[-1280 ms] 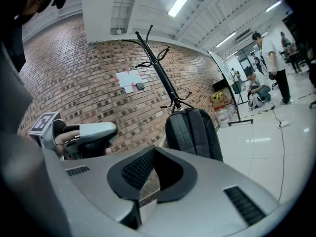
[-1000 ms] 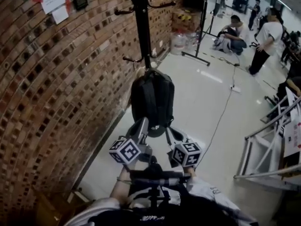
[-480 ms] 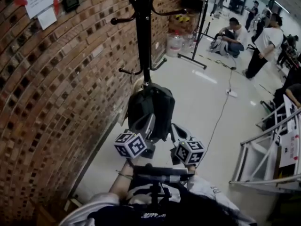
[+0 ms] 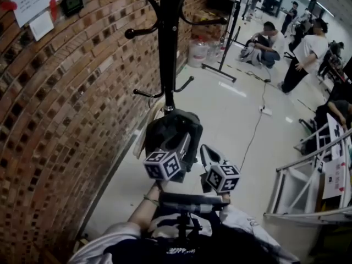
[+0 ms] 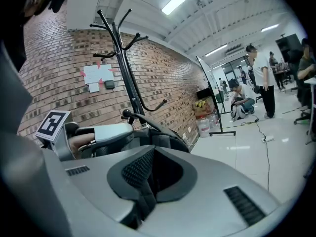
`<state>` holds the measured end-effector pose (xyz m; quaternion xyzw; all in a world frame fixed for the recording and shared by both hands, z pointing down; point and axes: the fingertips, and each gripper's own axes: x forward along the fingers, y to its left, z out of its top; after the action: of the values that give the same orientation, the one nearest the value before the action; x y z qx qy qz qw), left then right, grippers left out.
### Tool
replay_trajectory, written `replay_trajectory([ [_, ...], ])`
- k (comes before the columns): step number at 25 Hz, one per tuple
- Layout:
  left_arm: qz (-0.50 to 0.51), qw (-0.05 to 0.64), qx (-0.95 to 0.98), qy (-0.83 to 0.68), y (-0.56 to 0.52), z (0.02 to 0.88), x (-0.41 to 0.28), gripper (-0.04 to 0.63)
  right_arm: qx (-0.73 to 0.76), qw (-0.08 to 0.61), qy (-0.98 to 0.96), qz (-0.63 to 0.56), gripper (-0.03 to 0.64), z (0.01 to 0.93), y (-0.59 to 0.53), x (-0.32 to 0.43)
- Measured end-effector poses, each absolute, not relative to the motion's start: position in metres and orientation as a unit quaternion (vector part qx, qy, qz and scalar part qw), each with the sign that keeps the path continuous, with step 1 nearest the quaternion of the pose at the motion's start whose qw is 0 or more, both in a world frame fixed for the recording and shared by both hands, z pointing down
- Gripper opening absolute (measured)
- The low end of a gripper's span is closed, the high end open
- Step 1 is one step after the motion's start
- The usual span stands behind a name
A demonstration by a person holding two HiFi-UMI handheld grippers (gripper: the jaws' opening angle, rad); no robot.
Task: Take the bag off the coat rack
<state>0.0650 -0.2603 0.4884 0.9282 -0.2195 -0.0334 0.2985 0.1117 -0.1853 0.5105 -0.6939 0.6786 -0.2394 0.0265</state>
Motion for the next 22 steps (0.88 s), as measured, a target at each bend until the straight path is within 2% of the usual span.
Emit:
replay_trajectory([
  [3,-0.033,0.291,0.927,-0.233,-0.273,0.489,0.074,0.126,-0.696,0.023,0.676,-0.24,0.009,0.511,-0.191,0.119],
  [22,-0.062,0.276,0.886,-0.368,-0.33,0.487,0.114,0.126,-0.633,-0.011,0.729,-0.26,0.009,0.528,-0.235,0.178],
])
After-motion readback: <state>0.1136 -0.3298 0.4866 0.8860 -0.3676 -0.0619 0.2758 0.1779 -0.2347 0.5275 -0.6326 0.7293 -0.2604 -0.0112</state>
